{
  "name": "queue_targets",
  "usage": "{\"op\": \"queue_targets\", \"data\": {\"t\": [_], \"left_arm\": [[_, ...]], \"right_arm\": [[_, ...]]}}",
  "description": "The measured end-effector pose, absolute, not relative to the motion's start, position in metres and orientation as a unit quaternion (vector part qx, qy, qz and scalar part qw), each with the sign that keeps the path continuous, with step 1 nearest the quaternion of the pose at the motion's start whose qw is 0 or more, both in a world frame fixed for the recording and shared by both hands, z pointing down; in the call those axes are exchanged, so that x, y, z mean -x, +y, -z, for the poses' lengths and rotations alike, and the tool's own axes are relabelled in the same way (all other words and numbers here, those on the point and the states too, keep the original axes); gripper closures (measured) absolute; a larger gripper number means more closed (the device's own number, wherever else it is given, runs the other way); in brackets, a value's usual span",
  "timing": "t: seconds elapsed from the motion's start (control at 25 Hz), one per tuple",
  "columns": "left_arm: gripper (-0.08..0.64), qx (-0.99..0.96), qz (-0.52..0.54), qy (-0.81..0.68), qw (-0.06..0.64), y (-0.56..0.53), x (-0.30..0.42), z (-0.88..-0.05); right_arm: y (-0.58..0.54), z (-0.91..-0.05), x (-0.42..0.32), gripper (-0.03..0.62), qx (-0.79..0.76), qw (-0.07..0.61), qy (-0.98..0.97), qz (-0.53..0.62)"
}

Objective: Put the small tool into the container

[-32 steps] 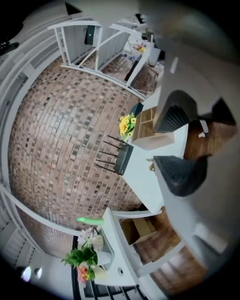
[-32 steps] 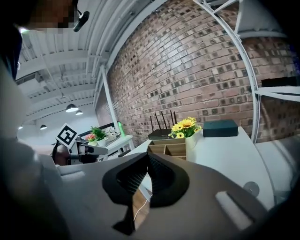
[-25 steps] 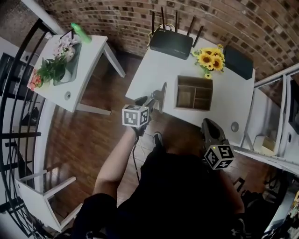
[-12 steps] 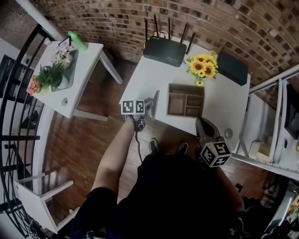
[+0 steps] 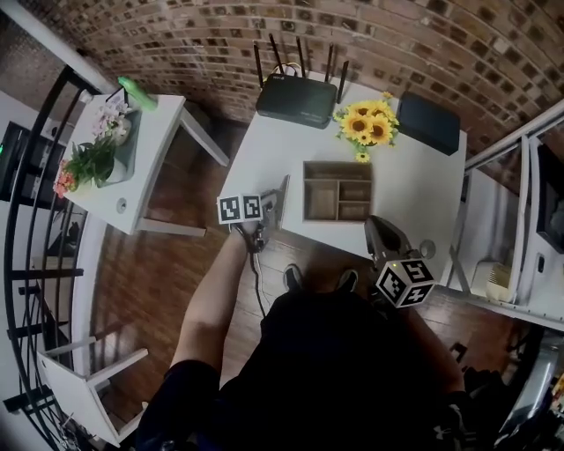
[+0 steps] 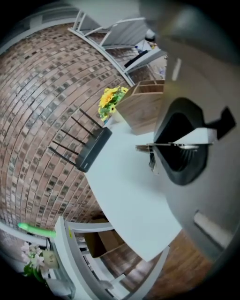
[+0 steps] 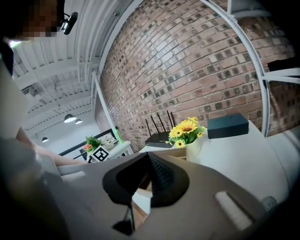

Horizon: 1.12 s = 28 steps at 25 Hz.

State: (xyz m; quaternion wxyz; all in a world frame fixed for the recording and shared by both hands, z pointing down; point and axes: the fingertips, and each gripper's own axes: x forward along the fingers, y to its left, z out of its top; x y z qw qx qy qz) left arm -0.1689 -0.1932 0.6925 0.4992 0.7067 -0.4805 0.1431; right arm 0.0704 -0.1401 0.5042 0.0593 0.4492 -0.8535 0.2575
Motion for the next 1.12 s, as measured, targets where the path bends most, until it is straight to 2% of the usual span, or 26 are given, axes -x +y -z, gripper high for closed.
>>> {"op": "queue_targets", "data": {"t": [0.24,0.56,0.8,1.12], "left_arm": [[0.551,-0.720,-0.139,-0.502,0.459,-0.190,0.170,-0.673],[0.550,-0.789,-0.099,-0.508,0.330,-0.183,0.155,-0.573],[0.551,-0.844,-0.072,-0.483,0.224,-0.183,0.111,-0.492],[0.551,-0.892,-0.057,-0.424,0.147,-0.194,0.034,-0.448]], "right_arm": [[-0.149,-0.511,-0.068,0.581,-0.444,0.072,-0.856,-0.255],[-0.163,-0.508,-0.055,0.581,-0.431,0.077,-0.867,-0.237],[-0.179,-0.507,-0.054,0.581,-0.438,0.073,-0.866,-0.228],[-0.180,-0.505,-0.065,0.581,-0.453,0.067,-0.860,-0.227]]}}
